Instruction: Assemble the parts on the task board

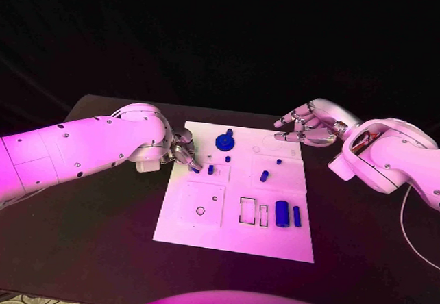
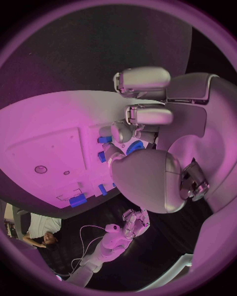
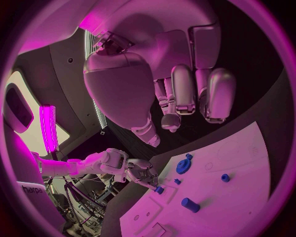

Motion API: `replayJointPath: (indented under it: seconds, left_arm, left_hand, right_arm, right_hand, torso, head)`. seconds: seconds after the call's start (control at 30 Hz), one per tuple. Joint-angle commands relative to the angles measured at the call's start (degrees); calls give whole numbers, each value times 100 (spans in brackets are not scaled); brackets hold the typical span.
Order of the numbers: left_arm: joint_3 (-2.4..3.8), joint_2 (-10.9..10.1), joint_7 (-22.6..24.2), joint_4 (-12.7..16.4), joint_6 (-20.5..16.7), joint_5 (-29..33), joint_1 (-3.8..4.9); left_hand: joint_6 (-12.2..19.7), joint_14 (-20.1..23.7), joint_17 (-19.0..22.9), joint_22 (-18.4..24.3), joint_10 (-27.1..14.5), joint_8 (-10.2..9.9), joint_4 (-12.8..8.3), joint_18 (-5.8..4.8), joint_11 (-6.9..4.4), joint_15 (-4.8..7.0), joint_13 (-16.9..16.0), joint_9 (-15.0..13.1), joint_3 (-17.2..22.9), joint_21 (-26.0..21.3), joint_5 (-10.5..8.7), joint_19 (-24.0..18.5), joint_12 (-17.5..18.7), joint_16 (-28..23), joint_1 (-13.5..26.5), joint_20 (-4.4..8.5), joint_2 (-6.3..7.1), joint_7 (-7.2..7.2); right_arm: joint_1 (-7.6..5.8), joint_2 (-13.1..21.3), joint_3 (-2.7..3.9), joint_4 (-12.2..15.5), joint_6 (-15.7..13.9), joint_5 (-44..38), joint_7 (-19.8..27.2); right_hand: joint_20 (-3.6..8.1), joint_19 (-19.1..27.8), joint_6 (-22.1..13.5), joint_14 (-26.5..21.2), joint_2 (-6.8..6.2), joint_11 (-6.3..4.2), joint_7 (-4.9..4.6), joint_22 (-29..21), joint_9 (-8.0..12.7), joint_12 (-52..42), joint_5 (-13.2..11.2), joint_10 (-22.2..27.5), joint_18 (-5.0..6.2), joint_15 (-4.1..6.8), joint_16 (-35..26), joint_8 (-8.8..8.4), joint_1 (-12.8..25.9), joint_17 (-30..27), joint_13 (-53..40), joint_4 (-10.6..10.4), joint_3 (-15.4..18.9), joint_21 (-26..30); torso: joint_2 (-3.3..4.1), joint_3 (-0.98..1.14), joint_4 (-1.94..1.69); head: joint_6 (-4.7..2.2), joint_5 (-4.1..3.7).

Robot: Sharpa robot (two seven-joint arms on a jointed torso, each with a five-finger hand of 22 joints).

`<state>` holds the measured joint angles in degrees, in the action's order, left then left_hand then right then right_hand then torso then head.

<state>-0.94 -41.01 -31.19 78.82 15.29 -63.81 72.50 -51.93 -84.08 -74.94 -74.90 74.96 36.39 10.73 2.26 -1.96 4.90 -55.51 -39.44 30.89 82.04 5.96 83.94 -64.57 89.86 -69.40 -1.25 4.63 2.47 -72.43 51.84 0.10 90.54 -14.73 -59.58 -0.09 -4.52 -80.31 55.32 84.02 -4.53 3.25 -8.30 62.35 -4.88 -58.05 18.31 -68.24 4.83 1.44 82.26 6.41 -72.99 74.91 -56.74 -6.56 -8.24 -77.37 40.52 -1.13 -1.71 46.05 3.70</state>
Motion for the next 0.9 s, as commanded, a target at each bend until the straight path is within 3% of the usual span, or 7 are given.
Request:
replayJointPath:
  seconds: [0.03, 0.33, 0.63, 0.9]
  left_arm:
    - [-28, 11, -33, 10, 211, -43, -37]
    - [-27, 41, -86, -18, 217, 16, -36]
    - [-27, 102, -294, -83, 169, 107, -35]
    - [-27, 171, -404, -135, 200, 117, -33]
  left_hand:
    - [-13, -592, -1506, -518, 37, 10, -745, 19, -5, 33, -10, 6, 779, 25, 30, 184, -22, 14, -31, 22, 10, -32]
    - [-56, -592, -1506, -528, 81, 22, -729, 17, -6, 33, -51, 7, 847, 30, 64, 187, -56, 14, 89, 21, 36, -39]
    - [-205, -592, -1506, -507, 64, -80, -208, 24, 1, 25, 46, 153, 486, 2, -11, 175, 13, 14, 924, 9, 116, -43]
    - [-315, -592, -1506, -558, 105, -134, -104, 13, -22, 44, -19, 255, 176, 36, -14, 196, -39, 14, 1074, 22, 82, -72]
  right_arm:
    - [4, 0, 0, 7, 62, -42, 9]
    - [4, 5, 0, 13, 57, -42, 7]
    - [4, 12, 0, 23, 56, -40, 1]
    - [3, 16, 0, 43, 56, -36, 2]
  right_hand:
    - [9, 49, 13, 321, 60, -10, 6, -5, 8, 2, 34, 27, 36, -6, -39, 31, 11, 201, -3, -43, -4, 38]
    - [9, 49, 13, 321, 60, -10, 6, -5, 8, 2, 34, 27, 36, -6, -39, 31, 11, 201, -3, -43, -4, 38]
    - [9, 49, 13, 321, 60, -10, 6, -5, 8, 2, 34, 27, 36, -6, -39, 31, 11, 201, -3, -43, -4, 38]
    - [9, 50, 18, 320, 66, -11, 8, -14, 9, -4, 40, 24, 38, -5, -47, 37, 15, 191, -4, -54, 0, 44]
  torso:
    - [0, 3, -1]
    - [-2, 6, -2]
    - [-2, 5, -3]
    - [-2, 3, 1]
  head:
    - [9, -7]
    - [14, -6]
    - [28, -1]
    - [39, 7]
